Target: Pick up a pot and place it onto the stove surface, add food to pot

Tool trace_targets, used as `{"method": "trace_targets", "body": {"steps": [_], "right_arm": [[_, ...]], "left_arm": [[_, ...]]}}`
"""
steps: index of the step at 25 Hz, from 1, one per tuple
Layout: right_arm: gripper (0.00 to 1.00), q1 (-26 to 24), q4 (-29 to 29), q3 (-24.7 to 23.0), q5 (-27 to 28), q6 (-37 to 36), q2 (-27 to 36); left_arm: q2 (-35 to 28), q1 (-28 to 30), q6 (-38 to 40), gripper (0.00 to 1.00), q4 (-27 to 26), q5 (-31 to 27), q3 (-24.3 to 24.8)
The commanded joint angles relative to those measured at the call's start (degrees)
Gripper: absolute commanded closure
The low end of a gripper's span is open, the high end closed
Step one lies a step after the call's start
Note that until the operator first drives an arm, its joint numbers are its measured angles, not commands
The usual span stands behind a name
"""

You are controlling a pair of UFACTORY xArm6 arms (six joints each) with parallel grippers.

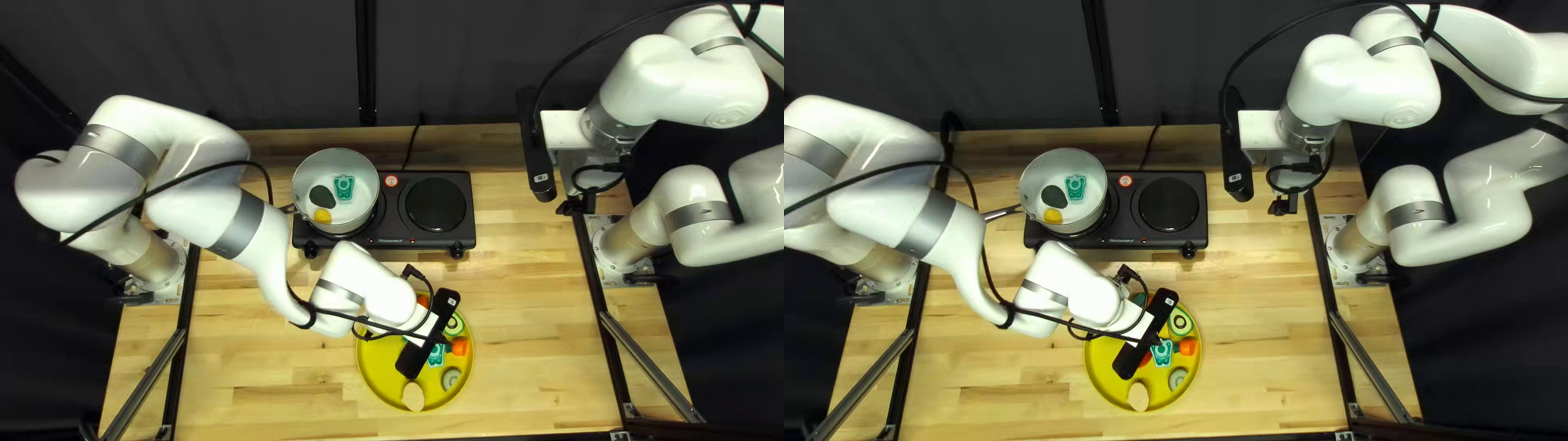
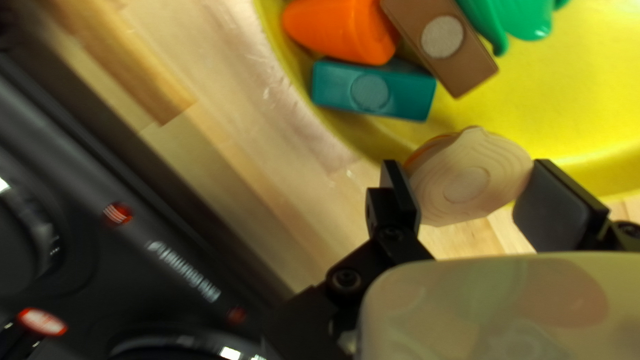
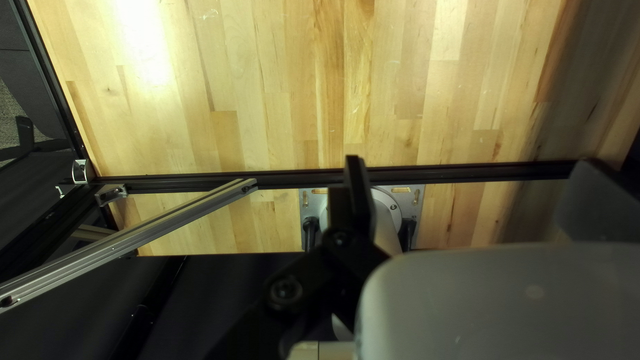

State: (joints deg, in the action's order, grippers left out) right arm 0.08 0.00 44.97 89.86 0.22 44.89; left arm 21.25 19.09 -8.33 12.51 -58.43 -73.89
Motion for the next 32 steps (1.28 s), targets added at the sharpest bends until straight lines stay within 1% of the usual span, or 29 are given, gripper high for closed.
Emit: {"method": "trace_targets", "body": {"steps": [1, 4, 9, 11, 13, 15, 17, 20, 21, 23, 24, 27, 29, 32], "right_arm": [[0.0, 0.0, 0.0, 0.0, 0.0, 0.0, 0.0], [0.0, 0.0, 0.0, 0.0, 0.0, 0.0, 0.0], [0.0, 0.0, 0.0, 0.0, 0.0, 0.0, 0.0], [0.0, 0.0, 0.0, 0.0, 0.0, 0.0, 0.0], [0.0, 0.0, 0.0, 0.0, 0.0, 0.0, 0.0], [0.0, 0.0, 0.0, 0.0, 0.0, 0.0, 0.0], [0.0, 0.0, 0.0, 0.0, 0.0, 0.0, 0.0], [0.0, 0.0, 0.0, 0.0, 0.0, 0.0, 0.0], [0.0, 0.0, 0.0, 0.0, 0.0, 0.0, 0.0], [0.0, 0.0, 0.0, 0.0, 0.0, 0.0, 0.0], [0.0, 0.0, 0.0, 0.0, 0.0, 0.0, 0.0], [0.0, 0.0, 0.0, 0.0, 0.0, 0.0, 0.0], [0.0, 0.0, 0.0, 0.0, 0.0, 0.0, 0.0], [0.0, 0.0, 0.0, 0.0, 0.0, 0.0, 0.0]], "left_arm": [[-7.2, -1.3, -2.2, 1.0, 0.6, -6.4, 1.2], [-13.5, -3.0, -4.5, 1.0, 1.2, -12.2, 1.9], [-20.3, -6.8, -8.3, 1.0, 2.2, -20.0, 1.9], [-22.3, -9.0, -9.8, 1.0, 2.6, -21.3, 2.7], [-23.9, -11.5, -11.2, 1.0, 2.9, -21.4, 4.2], [-26.5, -15.8, -13.6, 1.0, 3.2, -19.6, 7.6], [-27.8, -21.0, -15.7, 1.0, 3.4, -16.0, 11.5], [-27.1, -24.5, -16.3, 1.0, 3.0, -12.0, 14.2], [-26.2, -25.6, -16.2, 1.0, 2.7, -9.7, 15.4], [-25.0, -26.5, -15.6, 1.0, 2.3, -6.5, 17.1], [-24.2, -26.9, -15.0, 1.0, 2.0, -4.0, 18.6], [-23.2, -27.2, -13.9, 1.0, 1.6, 0.1, 21.0], [-23.2, -27.2, -13.3, 1.0, 1.4, 1.5, 22.1], [-23.5, -27.0, -12.8, 1.0, 1.2, 2.0, 22.8]]}}
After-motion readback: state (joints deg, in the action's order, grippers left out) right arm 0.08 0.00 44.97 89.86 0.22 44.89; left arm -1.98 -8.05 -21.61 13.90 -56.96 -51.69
